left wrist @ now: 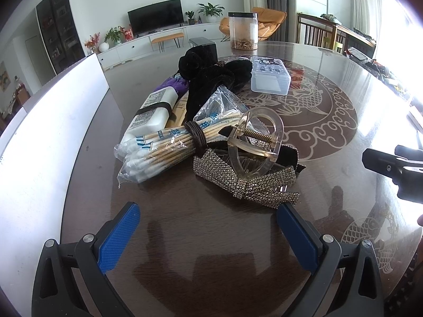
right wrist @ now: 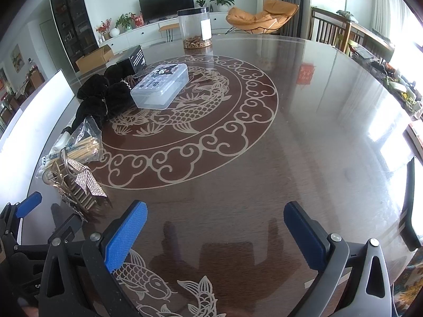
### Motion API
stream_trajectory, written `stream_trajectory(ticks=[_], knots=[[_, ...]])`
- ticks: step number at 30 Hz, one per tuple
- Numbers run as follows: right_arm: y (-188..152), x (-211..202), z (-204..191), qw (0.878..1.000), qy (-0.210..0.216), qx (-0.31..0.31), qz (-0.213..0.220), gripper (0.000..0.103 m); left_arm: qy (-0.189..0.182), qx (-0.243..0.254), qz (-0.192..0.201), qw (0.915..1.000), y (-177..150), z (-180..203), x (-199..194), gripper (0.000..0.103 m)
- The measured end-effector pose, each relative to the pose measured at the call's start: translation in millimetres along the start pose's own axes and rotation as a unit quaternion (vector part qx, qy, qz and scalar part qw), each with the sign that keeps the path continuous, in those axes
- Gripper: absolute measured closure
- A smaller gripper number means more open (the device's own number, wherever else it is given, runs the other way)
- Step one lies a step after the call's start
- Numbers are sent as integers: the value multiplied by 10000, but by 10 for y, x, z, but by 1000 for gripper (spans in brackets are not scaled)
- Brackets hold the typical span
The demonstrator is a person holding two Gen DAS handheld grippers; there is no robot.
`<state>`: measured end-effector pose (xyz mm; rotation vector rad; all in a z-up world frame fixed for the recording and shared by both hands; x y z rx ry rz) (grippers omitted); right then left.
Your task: Organize objects
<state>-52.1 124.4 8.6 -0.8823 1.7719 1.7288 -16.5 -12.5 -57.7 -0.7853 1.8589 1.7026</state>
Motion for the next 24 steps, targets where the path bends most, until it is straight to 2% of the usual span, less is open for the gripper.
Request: stream_trajectory(ticks=[24], knots=[[4, 56, 14, 9999, 77, 65, -86, 0, -56, -160, -115, 9998, 5, -46, 46, 0]])
Point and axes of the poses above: each gripper's, at about its wrist camera, not at the fingertips, and x roughly the way its jaws point, z to its right, y to its top, the point moved 1 cm from there along x, roughly the way its jaws point, and after that the axes turned 7 degrees about z, right-handed, at the moved point
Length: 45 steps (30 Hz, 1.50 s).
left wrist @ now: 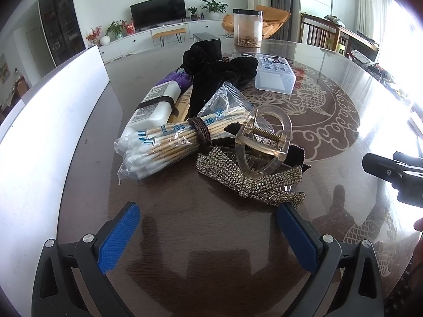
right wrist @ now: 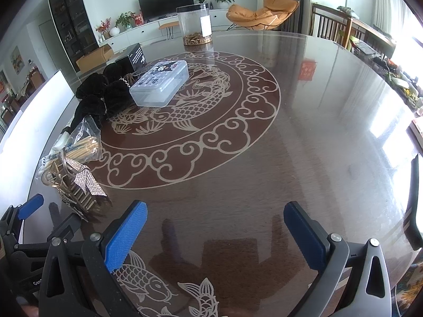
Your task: Organize objects
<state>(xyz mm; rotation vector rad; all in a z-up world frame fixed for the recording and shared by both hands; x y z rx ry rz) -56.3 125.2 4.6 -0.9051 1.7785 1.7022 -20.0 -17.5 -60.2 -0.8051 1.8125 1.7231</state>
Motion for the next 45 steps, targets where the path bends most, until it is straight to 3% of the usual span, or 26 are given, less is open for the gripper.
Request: stream_trajectory(ticks=[25, 45], knots=[[21, 104, 49, 9997, 69, 184, -122, 0, -83, -98, -51, 9999, 0, -22, 7, 0], [-1, 171, -64, 9991, -274, -223, -223, 0, -191, -241, -115, 9995, 9, -58, 48, 0]])
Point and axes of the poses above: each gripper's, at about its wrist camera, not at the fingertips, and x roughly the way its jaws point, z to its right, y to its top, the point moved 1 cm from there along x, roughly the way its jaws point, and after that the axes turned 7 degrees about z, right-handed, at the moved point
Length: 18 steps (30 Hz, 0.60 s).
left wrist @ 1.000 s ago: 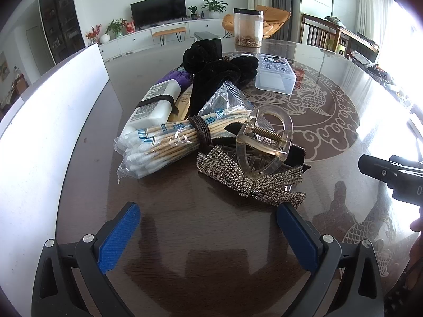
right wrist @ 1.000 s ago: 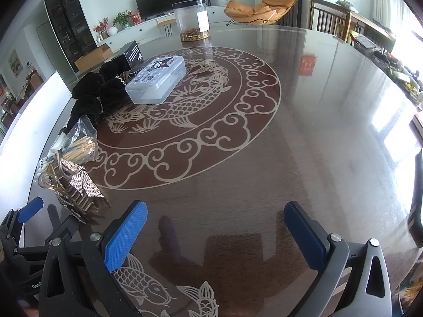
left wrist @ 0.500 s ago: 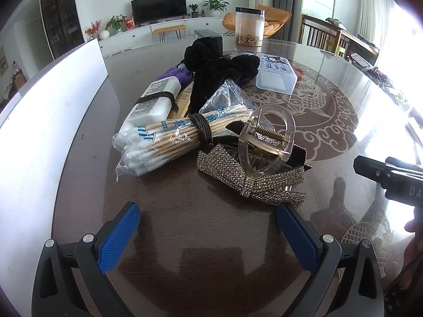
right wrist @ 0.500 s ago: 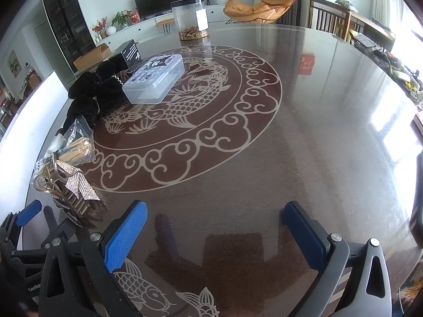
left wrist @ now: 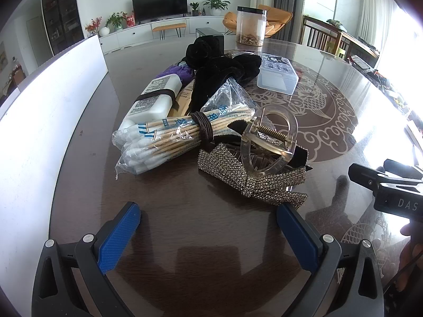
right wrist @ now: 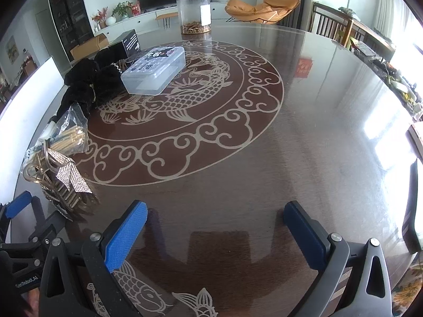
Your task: Organize objects
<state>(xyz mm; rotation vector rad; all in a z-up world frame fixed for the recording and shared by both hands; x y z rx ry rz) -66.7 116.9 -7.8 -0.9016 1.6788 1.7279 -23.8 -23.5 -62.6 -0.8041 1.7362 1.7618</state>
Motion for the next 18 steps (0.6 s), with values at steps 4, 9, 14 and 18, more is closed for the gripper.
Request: stream_trajectory(ticks=[4, 9, 14, 18], knots=[[-5, 3, -9, 10000, -52, -65, -10, 0, -2, -1, 0, 10000, 0, 0, 0, 0], [-7, 5, -10, 10000, -51, -67, -6, 0, -1, -3, -13, 10000, 1, 1, 3, 0], [-9, 4, -15, 10000, -52, -70, -5, 0, -19, 38, -169, 9998, -24, 7, -23, 0], [-9, 5, -16, 10000, -52, -74, -5, 0, -229, 262, -217, 9992, -156, -82, -150, 0]])
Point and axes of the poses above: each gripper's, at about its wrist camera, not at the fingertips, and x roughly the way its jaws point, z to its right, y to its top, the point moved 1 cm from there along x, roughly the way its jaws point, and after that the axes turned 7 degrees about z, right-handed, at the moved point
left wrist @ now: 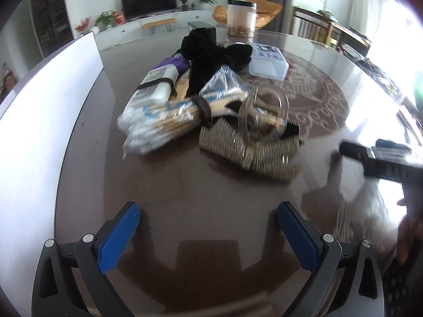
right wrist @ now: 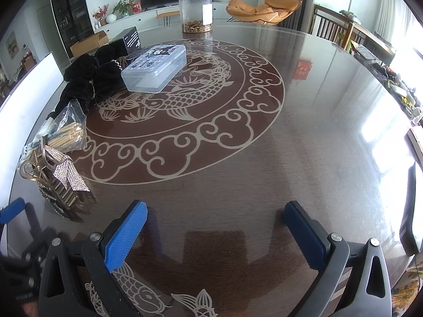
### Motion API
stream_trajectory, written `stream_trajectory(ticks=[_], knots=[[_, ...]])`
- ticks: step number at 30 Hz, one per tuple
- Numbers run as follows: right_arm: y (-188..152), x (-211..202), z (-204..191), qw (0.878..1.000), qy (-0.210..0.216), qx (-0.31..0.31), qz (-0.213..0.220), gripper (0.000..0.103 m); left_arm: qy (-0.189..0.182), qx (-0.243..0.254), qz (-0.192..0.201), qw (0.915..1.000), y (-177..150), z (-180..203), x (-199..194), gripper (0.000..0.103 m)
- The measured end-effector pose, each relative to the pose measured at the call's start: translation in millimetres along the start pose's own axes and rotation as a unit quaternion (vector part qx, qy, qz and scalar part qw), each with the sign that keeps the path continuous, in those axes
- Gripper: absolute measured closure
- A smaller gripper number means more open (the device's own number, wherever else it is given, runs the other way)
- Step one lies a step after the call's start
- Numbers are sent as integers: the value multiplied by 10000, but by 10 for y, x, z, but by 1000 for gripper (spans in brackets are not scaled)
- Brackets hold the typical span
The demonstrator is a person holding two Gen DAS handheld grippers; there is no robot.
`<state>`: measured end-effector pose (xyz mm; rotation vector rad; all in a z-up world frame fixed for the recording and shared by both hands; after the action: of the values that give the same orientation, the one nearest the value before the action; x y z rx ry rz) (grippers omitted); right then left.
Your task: Organize objects
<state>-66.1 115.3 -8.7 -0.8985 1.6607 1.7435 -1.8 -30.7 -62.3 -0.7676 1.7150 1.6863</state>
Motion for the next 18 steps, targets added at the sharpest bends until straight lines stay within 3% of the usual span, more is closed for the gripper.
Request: stream_trajectory(ticks=[7, 14, 18], knots=[[10, -3, -1, 10000, -30, 3, 22, 0, 65, -89, -45, 9999, -132, -227, -101, 0], [9, -4, -3, 10000, -31, 1, 24, 0, 330, -406, -40, 9986, -37, -249, -11, 0], [9, -3, -4, 10000, -30, 1, 29, 0, 302, -379, 22, 9988, -52, -250, -24, 0]])
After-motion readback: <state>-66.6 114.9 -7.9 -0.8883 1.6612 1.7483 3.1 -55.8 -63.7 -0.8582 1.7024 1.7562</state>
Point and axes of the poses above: each gripper's, at about its wrist camera, not at the fingertips, and x roughly the way its jaws point, z to its right, y to its top, the point moved 1 cm from there along x, roughly the way its jaws point, and after that the axes turned 7 degrees about z, right-handed, at the moved point
